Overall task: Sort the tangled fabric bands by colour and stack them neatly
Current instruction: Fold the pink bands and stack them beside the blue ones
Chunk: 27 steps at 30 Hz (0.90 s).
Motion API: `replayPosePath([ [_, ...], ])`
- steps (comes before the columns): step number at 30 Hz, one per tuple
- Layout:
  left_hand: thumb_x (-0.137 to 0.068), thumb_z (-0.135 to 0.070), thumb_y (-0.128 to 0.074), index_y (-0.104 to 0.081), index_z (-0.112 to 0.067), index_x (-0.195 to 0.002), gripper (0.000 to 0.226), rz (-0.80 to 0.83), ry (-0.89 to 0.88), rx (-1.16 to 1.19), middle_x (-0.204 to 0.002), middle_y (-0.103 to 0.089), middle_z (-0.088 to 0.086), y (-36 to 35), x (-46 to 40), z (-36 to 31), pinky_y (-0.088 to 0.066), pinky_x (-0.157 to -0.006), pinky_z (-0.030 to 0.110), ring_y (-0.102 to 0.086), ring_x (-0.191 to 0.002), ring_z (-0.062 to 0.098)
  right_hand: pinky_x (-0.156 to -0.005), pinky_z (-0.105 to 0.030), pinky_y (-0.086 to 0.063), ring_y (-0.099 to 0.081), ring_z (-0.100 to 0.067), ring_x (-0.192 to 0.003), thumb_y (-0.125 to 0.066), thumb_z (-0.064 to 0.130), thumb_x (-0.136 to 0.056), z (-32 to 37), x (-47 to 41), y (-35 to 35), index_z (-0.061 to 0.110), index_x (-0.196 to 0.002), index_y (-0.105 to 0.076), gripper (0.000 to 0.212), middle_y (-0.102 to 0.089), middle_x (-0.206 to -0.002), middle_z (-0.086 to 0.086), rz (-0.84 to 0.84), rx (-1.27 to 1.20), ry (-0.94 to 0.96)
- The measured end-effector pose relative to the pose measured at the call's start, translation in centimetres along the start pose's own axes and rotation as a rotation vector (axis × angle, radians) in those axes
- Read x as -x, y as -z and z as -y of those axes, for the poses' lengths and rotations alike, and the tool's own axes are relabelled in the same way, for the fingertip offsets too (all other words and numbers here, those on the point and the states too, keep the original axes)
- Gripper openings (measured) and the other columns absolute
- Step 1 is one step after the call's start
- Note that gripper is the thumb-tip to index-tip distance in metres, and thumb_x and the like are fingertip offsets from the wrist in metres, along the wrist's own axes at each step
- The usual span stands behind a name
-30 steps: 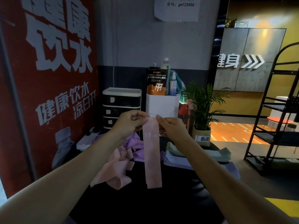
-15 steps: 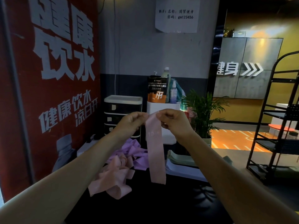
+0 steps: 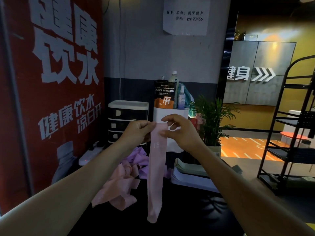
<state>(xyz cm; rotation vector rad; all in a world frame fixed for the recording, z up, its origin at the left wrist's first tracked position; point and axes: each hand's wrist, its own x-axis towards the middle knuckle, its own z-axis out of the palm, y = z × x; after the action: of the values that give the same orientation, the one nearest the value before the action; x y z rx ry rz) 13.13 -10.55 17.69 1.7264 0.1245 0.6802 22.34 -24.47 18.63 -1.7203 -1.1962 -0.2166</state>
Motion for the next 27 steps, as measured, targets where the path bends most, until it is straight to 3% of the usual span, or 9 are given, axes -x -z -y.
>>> replayPosePath([
  [4, -0.095, -0.032, -0.049, -0.065, 0.004, -0.101, 0.039, 0.014, 0.019, -0.015, -0.096, -0.066, 0.027, 0.0, 0.0, 0.1, -0.052, -0.087, 0.041, -0.063, -0.087, 0.030, -0.070, -0.004, -0.034, -0.045, -0.004, -0.083, -0.070, 0.020, -0.082, -0.1, -0.1, -0.4, 0.015, -0.099, -0.068, 0.018, -0.051, -0.099, 0.002, -0.070, 0.190, 0.103],
  [9, -0.096, -0.041, -0.040, -0.067, -0.011, -0.100, 0.040, 0.087, 0.014, 0.022, -0.090, -0.073, 0.003, -0.3, 0.7, 0.2, -0.055, -0.074, 0.020, -0.069, -0.086, 0.013, -0.069, -0.007, -0.033, -0.048, -0.010, -0.084, -0.062, 0.021, -0.088, 0.1, -0.3, -0.4, 0.012, -0.088, -0.069, 0.012, -0.054, -0.091, 0.002, -0.120, 0.245, 0.100],
  [14, -0.095, -0.014, -0.050, -0.064, -0.013, -0.099, 0.015, 0.076, -0.099, -0.043, -0.095, -0.069, 0.005, -0.7, 0.8, 1.2, -0.053, -0.078, 0.022, -0.065, -0.088, 0.015, -0.067, -0.007, -0.034, -0.049, -0.010, -0.083, -0.060, 0.018, -0.090, -0.2, -0.2, -0.1, 0.011, -0.086, -0.068, 0.011, -0.055, -0.090, 0.002, -0.117, 0.242, 0.059],
  [19, -0.094, -0.009, -0.051, -0.064, -0.015, -0.092, 0.014, 0.050, -0.112, -0.061, -0.085, -0.066, 0.006, -1.3, 0.3, 1.5, -0.050, -0.065, 0.018, -0.060, -0.074, 0.012, -0.068, -0.014, -0.041, -0.055, -0.010, -0.080, -0.065, 0.026, -0.086, -0.1, -0.2, 0.2, 0.011, -0.093, -0.070, 0.017, -0.066, -0.093, -0.003, -0.025, 0.206, 0.050],
  [22, -0.091, -0.007, -0.055, -0.064, -0.009, -0.096, 0.010, 0.056, -0.099, -0.040, -0.091, -0.065, 0.016, -1.7, 0.2, 1.8, -0.048, -0.066, 0.026, -0.059, -0.078, 0.020, -0.067, -0.015, -0.043, -0.055, -0.006, -0.070, -0.067, 0.020, -0.084, -0.3, -0.4, 0.2, 0.008, -0.089, -0.071, 0.013, -0.068, -0.084, -0.002, -0.038, 0.192, 0.016],
  [25, -0.087, -0.005, -0.061, -0.063, -0.002, -0.105, 0.018, 0.121, -0.033, -0.067, -0.090, -0.068, 0.009, -2.1, 0.7, 2.8, -0.054, -0.067, 0.022, -0.064, -0.074, 0.011, -0.064, -0.009, -0.043, -0.055, -0.003, -0.068, -0.066, 0.012, -0.085, -0.3, -0.4, 0.2, 0.005, -0.087, -0.071, 0.009, -0.065, -0.082, 0.000, -0.101, 0.090, -0.053],
  [27, -0.084, -0.001, -0.064, -0.064, -0.003, -0.101, 0.017, 0.186, 0.028, -0.102, -0.087, -0.067, 0.006, -2.6, 1.4, 4.1, -0.055, -0.073, 0.029, -0.063, -0.073, 0.011, -0.069, -0.017, -0.048, -0.058, -0.010, -0.071, -0.066, 0.009, -0.085, -0.9, -0.1, 0.6, 0.003, -0.086, -0.070, 0.008, -0.065, -0.081, -0.002, -0.148, 0.035, -0.112],
])
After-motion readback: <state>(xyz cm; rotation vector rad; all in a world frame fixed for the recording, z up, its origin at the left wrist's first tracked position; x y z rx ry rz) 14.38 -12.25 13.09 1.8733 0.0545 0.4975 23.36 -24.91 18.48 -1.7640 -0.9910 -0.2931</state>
